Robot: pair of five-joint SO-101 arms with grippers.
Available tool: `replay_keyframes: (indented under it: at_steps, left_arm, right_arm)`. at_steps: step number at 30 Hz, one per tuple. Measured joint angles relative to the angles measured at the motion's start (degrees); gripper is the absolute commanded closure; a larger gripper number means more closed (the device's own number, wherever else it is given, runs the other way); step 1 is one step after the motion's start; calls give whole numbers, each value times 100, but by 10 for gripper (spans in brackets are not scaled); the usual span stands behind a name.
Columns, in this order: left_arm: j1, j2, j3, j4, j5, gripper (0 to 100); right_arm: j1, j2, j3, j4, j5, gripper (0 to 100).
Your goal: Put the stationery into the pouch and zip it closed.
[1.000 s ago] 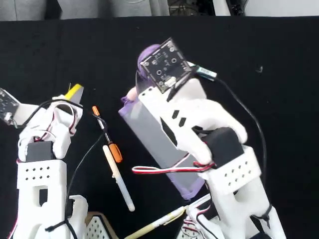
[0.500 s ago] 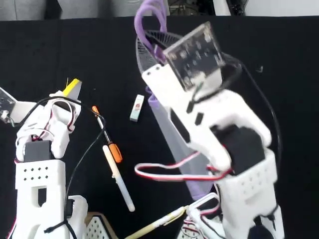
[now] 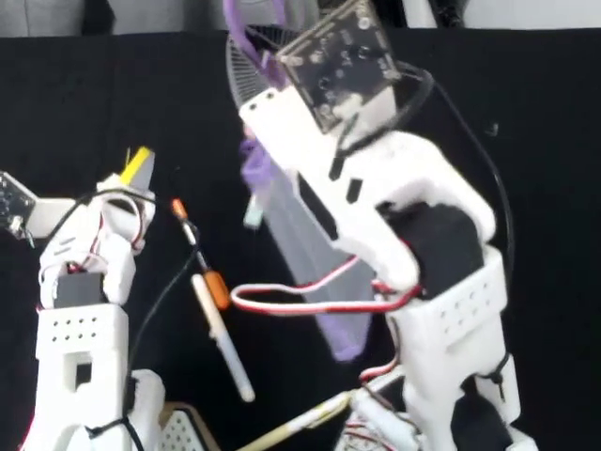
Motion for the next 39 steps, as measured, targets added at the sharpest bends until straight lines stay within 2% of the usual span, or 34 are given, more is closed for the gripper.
replay_keyframes:
  at_steps: [4,11,20,26,28,34,39]
  left_arm:
    - [-457,9,105,0,0,700]
    - [-1477,9,105,-9,9,700]
    - [-1978,9,229,-9,9,700]
    - [-2207,9,229,-9,0,700]
    - [-2251,9,229,-9,9,700]
    - [-2303,9,229,-9,18,700]
    - [-2303,9,229,-9,18,700]
  right_arm:
    - [158,123,466,325,88,987]
    - [343,422,2013,62,149,987]
    - [281,1336,3754,-870,141,983]
    - [-141,2470,3956,-1257,141,981]
    - [-229,2848,3903,-1266,141,948]
    - [-273,3367,3288,-1037,141,756]
    - [-352,3376,2725,-193,738,671]
